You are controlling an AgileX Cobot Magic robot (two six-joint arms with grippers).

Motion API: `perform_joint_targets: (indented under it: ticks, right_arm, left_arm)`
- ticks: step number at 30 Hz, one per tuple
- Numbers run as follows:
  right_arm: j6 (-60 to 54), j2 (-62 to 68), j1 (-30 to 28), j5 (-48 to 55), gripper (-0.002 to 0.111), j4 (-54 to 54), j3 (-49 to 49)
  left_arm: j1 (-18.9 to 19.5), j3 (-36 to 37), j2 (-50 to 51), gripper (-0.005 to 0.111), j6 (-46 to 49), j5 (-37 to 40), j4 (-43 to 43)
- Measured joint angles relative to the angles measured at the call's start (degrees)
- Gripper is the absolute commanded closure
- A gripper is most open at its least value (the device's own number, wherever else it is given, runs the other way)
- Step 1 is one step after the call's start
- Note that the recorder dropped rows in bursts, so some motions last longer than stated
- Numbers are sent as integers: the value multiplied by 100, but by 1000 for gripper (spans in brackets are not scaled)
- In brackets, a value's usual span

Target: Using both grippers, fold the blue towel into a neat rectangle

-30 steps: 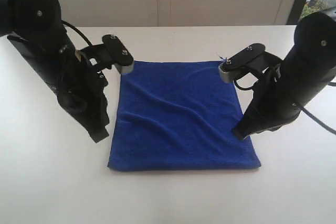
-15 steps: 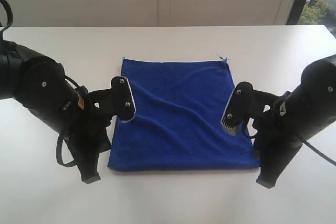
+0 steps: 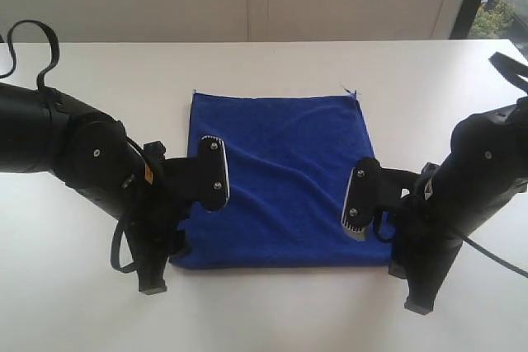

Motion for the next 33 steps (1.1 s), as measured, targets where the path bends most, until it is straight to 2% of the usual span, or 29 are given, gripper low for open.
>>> perform_joint_targets:
  ticks: [16, 26, 33]
  right_arm:
    - [-22, 249, 0, -105, 69, 0, 0]
    - [-22, 249, 0, -105, 69, 0, 0]
    - [-22, 249, 0, -105, 69, 0, 0]
  left_arm:
    - [0, 0, 377, 53, 275, -133, 0]
    - [0, 0, -331, 53, 313, -43, 0]
    - [0, 168, -103, 53, 549, -17, 0]
